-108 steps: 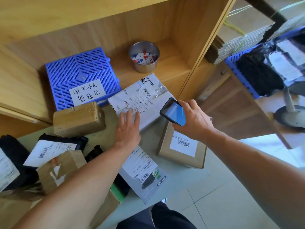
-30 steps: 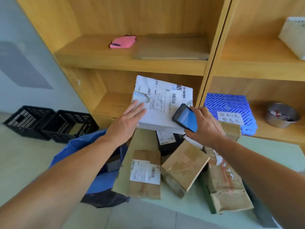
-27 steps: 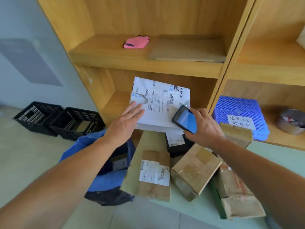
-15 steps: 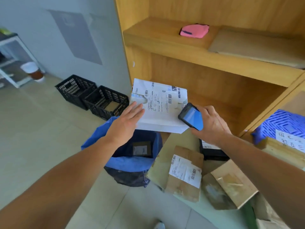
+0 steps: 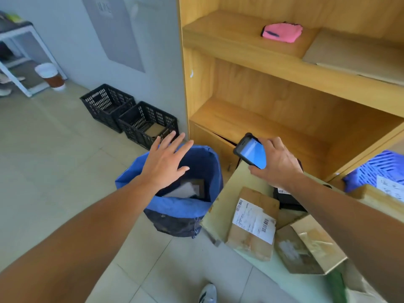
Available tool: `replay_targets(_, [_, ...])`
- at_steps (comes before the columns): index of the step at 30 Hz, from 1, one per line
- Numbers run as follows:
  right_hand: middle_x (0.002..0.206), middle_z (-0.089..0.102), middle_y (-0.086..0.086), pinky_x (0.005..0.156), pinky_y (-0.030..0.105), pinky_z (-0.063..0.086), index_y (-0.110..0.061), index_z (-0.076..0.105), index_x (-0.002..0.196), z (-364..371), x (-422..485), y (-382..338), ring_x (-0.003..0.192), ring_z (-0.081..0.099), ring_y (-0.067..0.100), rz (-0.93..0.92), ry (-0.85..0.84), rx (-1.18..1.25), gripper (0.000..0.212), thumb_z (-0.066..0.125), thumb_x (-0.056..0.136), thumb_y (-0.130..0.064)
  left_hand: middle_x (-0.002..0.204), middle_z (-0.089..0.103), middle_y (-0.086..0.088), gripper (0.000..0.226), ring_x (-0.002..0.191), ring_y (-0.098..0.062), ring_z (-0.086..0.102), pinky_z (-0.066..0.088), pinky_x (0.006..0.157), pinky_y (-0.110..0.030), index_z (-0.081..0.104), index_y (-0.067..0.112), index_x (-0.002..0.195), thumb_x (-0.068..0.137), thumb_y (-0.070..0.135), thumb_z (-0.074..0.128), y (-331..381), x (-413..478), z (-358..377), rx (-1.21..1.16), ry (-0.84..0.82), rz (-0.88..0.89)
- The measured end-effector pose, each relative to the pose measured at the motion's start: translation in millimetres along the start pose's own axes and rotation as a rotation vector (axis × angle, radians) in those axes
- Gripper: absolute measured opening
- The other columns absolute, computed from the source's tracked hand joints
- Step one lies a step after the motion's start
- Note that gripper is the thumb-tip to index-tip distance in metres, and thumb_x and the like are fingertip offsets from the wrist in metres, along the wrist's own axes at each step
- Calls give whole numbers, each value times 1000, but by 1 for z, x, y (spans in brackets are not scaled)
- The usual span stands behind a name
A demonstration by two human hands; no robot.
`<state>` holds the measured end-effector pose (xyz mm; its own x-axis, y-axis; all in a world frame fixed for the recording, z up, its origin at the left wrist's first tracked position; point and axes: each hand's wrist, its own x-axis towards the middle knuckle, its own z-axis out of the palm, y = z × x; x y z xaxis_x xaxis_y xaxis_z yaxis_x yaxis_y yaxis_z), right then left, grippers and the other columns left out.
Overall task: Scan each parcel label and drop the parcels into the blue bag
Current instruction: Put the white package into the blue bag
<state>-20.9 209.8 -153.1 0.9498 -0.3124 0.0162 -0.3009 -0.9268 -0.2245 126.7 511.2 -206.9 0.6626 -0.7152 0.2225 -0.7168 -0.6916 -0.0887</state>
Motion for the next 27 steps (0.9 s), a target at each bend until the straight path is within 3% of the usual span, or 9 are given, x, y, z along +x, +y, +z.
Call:
replay_targets(7, [135,40,0,86,38,50,-24,29,151,-3,-36,28,116,51,24,46,-2,0,92,71,78,-58,155,45,-7,74,144,-30,38,41,109,-56,39,22,152,90,57,58,43,10,-5,-79,22,81])
replay_targets(13, [138,39,2,88,39,49,-21,26,153,-19,-91,88,122,50,27,172,32,11,94,70,78,-58,153,48,-5,76,139,-28,44,44,107,-48,38,22,154,92,64,49,128,43,-14,-135,11,202])
replay_targets(17, [143,38,4,91,42,50,-20,9,159,-36,-142,149,128,47,27,321,60,36,106,67,80,-60,149,51,-5,74,135,-27,47,48,101,-48,38,20,152,92,62,48,215,65,-27,-220,30,325])
replay_targets(21, [145,37,3,90,43,51,-20,21,156,-57,-202,217,125,50,28,452,99,84,101,67,77,-62,146,54,-6,72,132,-27,50,48,98,-48,42,18,151,92,59,50,316,78,-38,-280,24,444])
replay_targets(27, [131,41,3,81,43,51,-21,35,148,-84,-304,323,114,53,28,589,175,120,88,73,76,-54,140,60,-7,69,128,-28,52,51,96,-46,49,15,146,90,54,59,482,87,-58,-397,42,615])
